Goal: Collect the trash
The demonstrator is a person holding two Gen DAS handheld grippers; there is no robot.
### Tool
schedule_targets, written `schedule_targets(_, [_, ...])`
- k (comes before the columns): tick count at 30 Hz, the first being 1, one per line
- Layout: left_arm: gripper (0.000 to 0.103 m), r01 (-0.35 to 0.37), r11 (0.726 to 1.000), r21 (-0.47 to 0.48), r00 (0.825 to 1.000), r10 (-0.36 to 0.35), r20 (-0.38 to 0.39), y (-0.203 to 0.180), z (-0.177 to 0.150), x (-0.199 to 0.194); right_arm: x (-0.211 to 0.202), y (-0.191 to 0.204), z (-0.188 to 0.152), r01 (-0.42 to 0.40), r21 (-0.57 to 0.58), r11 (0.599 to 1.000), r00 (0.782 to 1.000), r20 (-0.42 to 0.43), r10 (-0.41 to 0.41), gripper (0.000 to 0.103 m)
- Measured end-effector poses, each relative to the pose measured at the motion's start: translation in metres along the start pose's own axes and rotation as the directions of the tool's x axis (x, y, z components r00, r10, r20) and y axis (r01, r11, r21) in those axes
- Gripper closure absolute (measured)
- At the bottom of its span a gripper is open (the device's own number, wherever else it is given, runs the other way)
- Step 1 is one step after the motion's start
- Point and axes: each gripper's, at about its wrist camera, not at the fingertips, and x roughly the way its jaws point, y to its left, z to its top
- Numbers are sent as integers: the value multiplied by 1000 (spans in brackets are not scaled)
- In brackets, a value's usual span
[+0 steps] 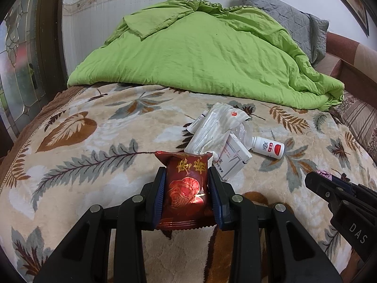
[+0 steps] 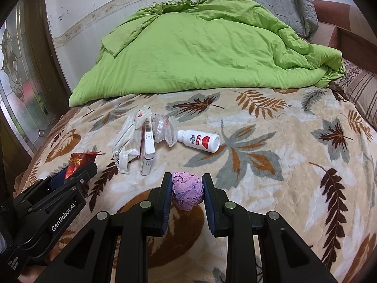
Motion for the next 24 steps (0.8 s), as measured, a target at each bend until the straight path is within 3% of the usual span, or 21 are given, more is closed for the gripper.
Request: schedule_targets(24, [69, -12, 1000, 28, 999, 11, 33, -6, 3, -23, -26, -13, -9, -25, 61, 998, 1000, 20, 24, 76])
